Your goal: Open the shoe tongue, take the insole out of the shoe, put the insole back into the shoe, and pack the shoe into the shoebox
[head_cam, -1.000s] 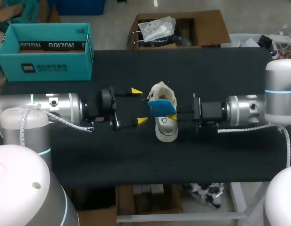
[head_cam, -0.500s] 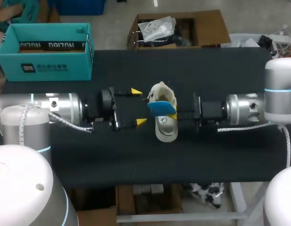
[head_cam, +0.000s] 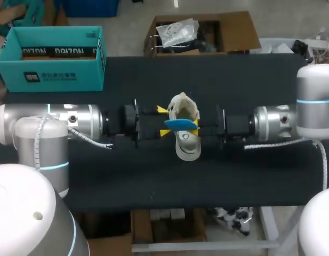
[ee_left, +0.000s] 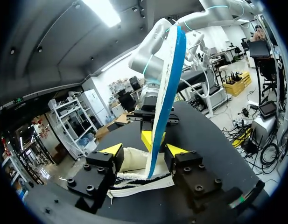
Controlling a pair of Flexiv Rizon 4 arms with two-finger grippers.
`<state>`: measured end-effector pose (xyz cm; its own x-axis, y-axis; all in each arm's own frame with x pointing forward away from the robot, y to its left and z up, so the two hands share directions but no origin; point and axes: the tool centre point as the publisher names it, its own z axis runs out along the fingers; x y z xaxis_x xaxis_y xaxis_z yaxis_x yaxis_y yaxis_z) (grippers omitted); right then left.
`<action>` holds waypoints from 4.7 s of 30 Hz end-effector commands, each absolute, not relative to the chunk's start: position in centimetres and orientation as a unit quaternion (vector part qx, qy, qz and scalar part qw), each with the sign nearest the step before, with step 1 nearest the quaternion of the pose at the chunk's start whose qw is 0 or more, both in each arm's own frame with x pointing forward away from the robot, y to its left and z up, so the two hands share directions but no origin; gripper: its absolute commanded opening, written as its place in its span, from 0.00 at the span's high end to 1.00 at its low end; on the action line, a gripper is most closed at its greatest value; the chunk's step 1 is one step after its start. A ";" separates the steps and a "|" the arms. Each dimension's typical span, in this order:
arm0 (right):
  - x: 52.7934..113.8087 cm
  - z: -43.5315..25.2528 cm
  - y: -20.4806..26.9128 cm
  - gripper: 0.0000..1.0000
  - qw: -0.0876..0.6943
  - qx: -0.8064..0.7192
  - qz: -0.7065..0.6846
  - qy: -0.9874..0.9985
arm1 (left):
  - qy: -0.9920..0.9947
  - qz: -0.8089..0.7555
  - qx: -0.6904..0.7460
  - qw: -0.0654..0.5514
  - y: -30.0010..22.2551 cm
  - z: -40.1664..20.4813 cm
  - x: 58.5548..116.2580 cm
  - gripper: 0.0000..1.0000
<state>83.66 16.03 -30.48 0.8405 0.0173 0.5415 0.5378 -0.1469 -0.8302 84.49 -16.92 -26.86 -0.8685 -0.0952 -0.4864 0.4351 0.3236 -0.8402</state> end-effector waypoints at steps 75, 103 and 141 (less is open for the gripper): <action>84.6 -31.9 15.2 0.92 0.560 -0.775 -0.268 -0.120 | 0.773 -0.502 0.368 0.124 -20.3 -31.2 89.1 1.00; 88.1 -35.1 13.7 1.00 0.539 -0.793 -0.272 -0.084 | 0.785 -0.509 0.336 0.106 -21.0 -33.4 91.7 1.00; 84.9 -32.3 14.8 0.57 0.525 -0.794 -0.287 -0.106 | 0.755 -0.533 0.362 0.123 -20.7 -31.0 88.1 1.00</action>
